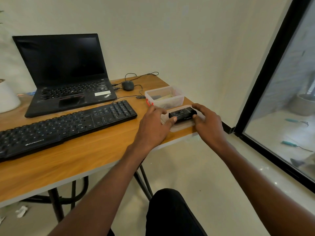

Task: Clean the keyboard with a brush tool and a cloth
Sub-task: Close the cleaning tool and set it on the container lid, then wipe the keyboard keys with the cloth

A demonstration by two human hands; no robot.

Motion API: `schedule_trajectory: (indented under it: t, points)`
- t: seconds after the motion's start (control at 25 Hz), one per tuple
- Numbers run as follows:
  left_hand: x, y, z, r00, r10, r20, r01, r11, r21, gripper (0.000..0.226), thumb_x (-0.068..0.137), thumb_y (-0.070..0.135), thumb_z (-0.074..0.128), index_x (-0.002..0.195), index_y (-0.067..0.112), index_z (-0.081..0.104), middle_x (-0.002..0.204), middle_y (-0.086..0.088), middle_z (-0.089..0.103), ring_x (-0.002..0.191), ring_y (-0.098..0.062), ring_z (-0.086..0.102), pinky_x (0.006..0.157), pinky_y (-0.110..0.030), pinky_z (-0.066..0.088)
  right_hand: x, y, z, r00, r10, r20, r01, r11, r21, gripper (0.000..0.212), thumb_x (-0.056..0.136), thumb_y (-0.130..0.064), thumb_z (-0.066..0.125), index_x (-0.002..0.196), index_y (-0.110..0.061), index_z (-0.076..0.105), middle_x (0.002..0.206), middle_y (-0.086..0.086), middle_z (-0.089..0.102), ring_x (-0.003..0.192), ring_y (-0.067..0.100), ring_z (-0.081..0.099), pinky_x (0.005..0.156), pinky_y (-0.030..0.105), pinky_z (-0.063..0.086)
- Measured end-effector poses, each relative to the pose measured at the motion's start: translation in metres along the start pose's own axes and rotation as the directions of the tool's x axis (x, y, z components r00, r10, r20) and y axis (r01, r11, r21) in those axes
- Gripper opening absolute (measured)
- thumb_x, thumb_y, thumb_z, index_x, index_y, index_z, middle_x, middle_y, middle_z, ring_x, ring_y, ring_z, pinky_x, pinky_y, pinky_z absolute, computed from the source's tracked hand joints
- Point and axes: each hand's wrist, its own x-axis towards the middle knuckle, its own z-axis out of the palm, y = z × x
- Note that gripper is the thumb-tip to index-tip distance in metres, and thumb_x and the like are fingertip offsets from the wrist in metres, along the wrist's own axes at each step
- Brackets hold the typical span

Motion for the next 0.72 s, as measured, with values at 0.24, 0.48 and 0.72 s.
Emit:
schedule_trajectory:
  t: [0.24,0.48,0.72]
  points:
    - [0.020,-0.017,-0.020,0.974,0.000,-0.225,-0.024,0.994,-0.105,0.026,0.105,0.025,0.063,0.129,0.020,0.070,0.134,0.010,0.055,0.102,0.011,0.047,0.092,-0.002,0.038,0.017,-0.028,0.001,0.992,-0.115,-0.051,0.115,0.993,0.008,0.034,0.100,-0.015,0.059,0.130,-0.026,0.069,0.129,-0.014,0.069,0.117,0.005,0.062,0.101,0.025,0.048]
    - [0.033,-0.027,-0.003,0.998,0.062,-0.006,-0.059,0.966,0.251,0.050,0.109,0.034,0.054,0.157,0.024,0.046,0.171,-0.007,0.031,0.149,-0.025,0.042,0.112,-0.043,0.046,0.122,-0.061,0.043,0.963,-0.136,0.234,0.205,0.932,-0.300,0.026,0.096,-0.027,0.064,0.115,-0.016,0.077,0.114,0.004,0.077,0.106,0.022,0.069,0.094,0.034,0.055]
    - [0.034,-0.024,-0.002,0.999,0.029,-0.020,-0.023,0.966,0.256,0.052,0.111,0.036,0.048,0.162,0.026,0.039,0.174,-0.004,0.026,0.149,-0.023,0.044,0.112,-0.044,0.047,0.173,-0.080,0.078,0.803,0.108,0.586,0.418,0.598,-0.684,0.035,0.095,-0.051,0.065,0.108,-0.020,0.055,0.103,0.004,0.060,0.095,0.026,0.055,0.093,0.044,0.054]
